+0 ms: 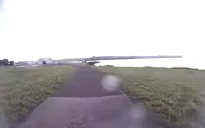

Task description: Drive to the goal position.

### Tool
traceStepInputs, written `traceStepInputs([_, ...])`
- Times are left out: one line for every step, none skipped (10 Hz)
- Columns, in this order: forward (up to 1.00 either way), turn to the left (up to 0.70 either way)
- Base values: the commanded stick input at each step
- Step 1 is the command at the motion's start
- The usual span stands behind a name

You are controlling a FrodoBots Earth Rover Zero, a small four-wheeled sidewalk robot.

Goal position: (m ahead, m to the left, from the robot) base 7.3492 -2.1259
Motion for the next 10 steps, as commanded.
traceStepInputs([0.7,0.0])
traceStepInputs([0.7,0.0])
traceStepInputs([0.7,0.0])
traceStepInputs([0.7,0.0])
traceStepInputs([0.7,0.0])
traceStepInputs([0.7,0.0])
traceStepInputs([0.7,0.0])
traceStepInputs([0.7,0.0])
traceStepInputs([0.7,0.0])
traceStepInputs([0.7,0.0])
